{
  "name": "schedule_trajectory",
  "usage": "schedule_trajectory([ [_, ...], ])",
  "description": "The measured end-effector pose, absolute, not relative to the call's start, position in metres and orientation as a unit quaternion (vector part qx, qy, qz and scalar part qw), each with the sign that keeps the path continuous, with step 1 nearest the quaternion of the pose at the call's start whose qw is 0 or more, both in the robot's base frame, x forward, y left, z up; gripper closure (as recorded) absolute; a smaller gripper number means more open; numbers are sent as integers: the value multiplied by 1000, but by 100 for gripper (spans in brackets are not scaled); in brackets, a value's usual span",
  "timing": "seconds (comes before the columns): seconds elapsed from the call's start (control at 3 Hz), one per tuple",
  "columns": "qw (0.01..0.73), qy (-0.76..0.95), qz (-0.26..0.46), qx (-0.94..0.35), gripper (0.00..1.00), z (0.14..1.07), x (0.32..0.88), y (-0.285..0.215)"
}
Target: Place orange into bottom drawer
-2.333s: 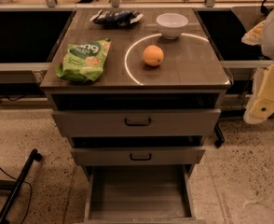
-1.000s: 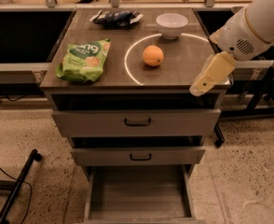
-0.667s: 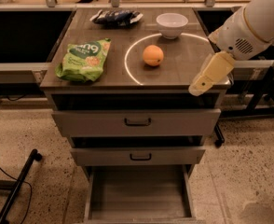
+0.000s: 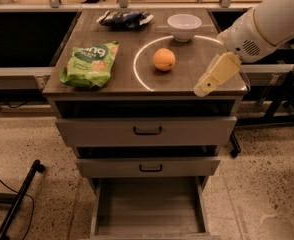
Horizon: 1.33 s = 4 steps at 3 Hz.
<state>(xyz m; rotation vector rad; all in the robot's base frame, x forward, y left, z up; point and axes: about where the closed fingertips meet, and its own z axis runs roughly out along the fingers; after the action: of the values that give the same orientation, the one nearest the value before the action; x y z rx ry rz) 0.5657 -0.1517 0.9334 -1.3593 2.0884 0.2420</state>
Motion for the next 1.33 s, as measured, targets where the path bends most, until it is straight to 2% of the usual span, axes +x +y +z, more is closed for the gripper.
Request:
schedule_trajectory([
  [0.67,337,788,121,-500,0,901,639,-92],
  [1.33,347,811,120,-456,0,870,685,-66],
])
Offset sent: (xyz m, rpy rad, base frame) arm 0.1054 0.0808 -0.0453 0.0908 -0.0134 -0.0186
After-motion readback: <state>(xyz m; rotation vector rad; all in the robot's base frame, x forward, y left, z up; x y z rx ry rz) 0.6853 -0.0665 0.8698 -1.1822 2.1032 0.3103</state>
